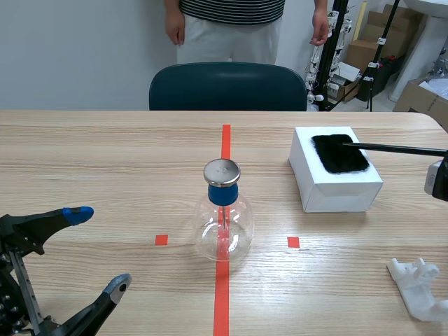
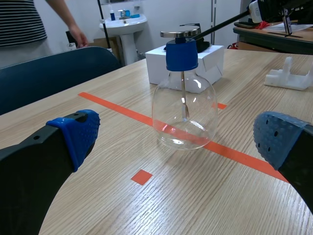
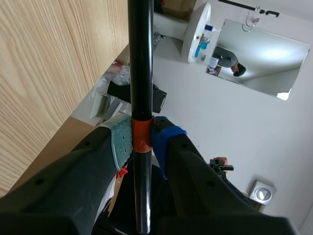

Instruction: Do the electroscope experiment. rub the rod on the fur

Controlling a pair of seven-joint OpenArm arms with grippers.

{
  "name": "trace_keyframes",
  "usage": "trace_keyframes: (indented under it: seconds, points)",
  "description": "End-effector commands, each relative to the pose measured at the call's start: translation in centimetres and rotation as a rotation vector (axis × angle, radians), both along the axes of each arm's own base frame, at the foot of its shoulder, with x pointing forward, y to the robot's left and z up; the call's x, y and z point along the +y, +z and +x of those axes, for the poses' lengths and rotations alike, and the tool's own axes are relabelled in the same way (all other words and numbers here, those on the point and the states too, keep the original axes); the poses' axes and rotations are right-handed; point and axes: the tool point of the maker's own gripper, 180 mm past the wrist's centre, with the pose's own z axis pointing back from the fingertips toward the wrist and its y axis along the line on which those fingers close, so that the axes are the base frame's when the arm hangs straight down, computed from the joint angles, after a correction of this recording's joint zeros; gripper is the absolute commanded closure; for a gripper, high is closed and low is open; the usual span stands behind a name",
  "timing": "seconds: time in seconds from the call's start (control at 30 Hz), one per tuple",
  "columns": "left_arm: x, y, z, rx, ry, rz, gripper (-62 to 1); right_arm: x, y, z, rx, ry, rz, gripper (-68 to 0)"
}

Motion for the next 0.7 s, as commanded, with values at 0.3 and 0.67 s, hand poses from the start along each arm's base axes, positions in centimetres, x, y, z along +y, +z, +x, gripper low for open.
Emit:
trace_keyframes:
  seconds: [0.3,0.67]
  points:
    - [0.1,0.5,0.2,-0.019,0.003,-0.015,-62.3,0.4,1.3,0.8,-0.026,0.06,-0.006,-0.6]
    - [0.1,0.5,0.2,-0.019,0.003,-0.015,-62.3,1.8,1.0,1.0,-0.018,0.128,0.034,-0.6]
